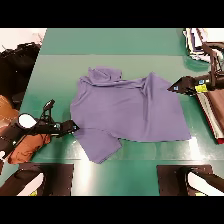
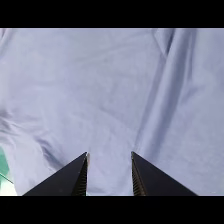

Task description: Fold the shirts.

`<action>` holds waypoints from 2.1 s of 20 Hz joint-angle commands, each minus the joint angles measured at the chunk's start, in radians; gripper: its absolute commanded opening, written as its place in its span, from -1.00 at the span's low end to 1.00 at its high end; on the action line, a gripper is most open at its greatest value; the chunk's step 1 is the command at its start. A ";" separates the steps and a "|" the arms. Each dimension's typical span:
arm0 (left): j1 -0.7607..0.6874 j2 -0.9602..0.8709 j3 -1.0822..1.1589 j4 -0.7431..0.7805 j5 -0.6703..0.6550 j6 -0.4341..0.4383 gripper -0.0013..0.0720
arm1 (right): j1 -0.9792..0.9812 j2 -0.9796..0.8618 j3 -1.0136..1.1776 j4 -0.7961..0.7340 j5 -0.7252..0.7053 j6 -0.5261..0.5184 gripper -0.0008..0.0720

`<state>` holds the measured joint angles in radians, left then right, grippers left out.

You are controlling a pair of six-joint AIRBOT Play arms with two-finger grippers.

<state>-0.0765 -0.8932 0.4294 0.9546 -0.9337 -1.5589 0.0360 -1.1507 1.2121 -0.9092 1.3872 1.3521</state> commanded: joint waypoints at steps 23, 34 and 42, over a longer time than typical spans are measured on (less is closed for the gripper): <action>-0.067 0.001 0.279 0.115 0.008 -0.012 -0.89 | -0.681 0.103 -0.690 -0.241 0.023 0.009 0.14; -0.067 0.012 0.282 0.116 0.002 -0.014 -0.89 | -0.473 0.147 -0.682 -0.234 -0.138 0.028 -0.93; -0.060 0.116 0.858 0.242 -0.105 -0.012 -0.89 | -0.260 0.349 -0.081 -0.135 -0.170 0.027 -0.93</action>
<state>-0.1387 -0.8062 1.0515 1.1275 -0.9863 -1.5738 -0.2993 -0.8513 0.8940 -1.0840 1.2484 1.3788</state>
